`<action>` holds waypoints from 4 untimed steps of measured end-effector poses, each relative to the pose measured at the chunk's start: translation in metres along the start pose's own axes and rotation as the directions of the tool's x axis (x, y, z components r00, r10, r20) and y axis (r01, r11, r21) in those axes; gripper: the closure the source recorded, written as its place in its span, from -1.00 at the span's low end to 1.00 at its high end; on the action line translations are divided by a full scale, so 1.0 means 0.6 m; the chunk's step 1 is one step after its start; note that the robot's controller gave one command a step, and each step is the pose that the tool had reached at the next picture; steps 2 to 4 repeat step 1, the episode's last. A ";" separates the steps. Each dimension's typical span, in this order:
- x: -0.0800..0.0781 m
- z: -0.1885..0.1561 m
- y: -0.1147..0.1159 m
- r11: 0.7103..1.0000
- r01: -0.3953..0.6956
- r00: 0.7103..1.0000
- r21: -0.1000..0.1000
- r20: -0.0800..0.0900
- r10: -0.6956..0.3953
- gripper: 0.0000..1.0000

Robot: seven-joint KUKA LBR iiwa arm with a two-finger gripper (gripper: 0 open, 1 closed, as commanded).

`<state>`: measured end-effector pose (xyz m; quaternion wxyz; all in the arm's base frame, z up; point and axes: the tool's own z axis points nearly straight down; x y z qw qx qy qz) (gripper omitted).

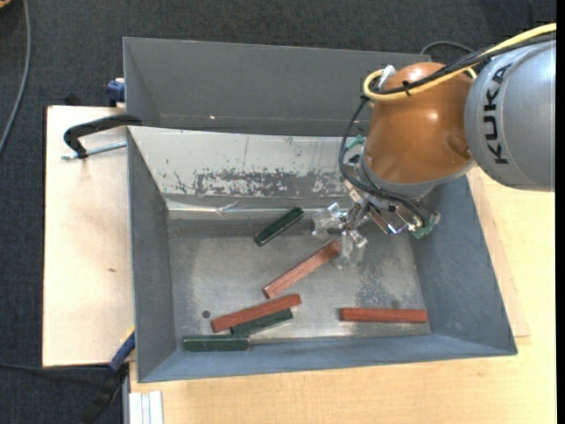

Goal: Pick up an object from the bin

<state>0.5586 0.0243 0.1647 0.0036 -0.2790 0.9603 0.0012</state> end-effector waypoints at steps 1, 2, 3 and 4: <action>0.023 -0.091 0.019 0.999 0.051 0.999 -0.002 -0.008 -0.051 1.00; 0.023 -0.091 0.019 0.999 0.051 0.999 -0.002 -0.008 -0.051 1.00; 0.023 -0.091 0.019 0.999 0.051 0.999 -0.002 -0.008 -0.051 1.00; 0.023 -0.091 0.019 0.999 0.051 0.999 -0.002 -0.008 -0.051 1.00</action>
Offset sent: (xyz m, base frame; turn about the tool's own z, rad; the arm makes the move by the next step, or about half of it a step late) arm -0.0620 0.0555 -0.0947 -0.1224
